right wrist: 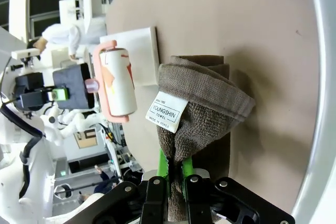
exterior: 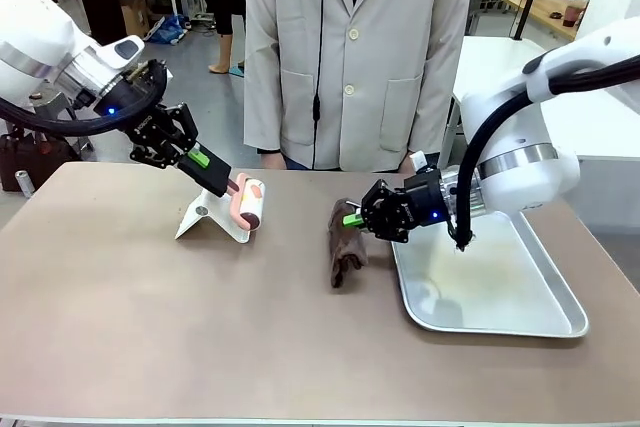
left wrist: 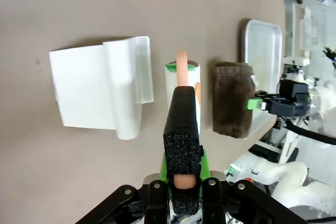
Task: Clean the surface of the table.
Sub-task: Return the Lint Roller and towel to their original positions.
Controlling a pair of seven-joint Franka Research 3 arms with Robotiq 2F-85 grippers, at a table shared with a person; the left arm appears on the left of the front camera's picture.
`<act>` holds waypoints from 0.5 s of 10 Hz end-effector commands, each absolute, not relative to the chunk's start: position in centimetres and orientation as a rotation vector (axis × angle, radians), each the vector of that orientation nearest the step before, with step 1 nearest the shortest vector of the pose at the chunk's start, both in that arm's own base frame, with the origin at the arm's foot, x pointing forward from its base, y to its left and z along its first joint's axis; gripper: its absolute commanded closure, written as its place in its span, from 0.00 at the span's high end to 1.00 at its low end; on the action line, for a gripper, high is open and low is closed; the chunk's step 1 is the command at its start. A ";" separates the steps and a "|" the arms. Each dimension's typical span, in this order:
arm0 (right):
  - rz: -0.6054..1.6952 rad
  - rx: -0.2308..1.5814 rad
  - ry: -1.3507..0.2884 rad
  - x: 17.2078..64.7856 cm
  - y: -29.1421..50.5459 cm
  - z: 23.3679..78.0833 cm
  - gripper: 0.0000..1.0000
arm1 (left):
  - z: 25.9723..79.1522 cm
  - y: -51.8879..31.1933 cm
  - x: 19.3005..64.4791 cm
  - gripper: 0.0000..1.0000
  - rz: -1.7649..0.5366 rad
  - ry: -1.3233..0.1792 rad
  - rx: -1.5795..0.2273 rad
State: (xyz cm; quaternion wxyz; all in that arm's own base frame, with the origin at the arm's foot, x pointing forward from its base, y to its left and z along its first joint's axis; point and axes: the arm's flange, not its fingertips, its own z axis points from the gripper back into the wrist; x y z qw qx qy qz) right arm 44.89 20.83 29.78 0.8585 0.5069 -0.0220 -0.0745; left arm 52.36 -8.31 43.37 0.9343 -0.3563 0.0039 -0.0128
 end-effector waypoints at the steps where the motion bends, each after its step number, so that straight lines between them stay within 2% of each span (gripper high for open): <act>1: -0.160 1.051 -0.028 45.8 21.0 30.4 0.11 | 43.5 -8.7 53.1 0.22 -0.021 0.013 -0.676; 5: -0.150 1.065 -0.015 45.8 21.1 30.2 0.11 | 42.6 -8.9 54.6 0.22 0.004 0.000 -0.635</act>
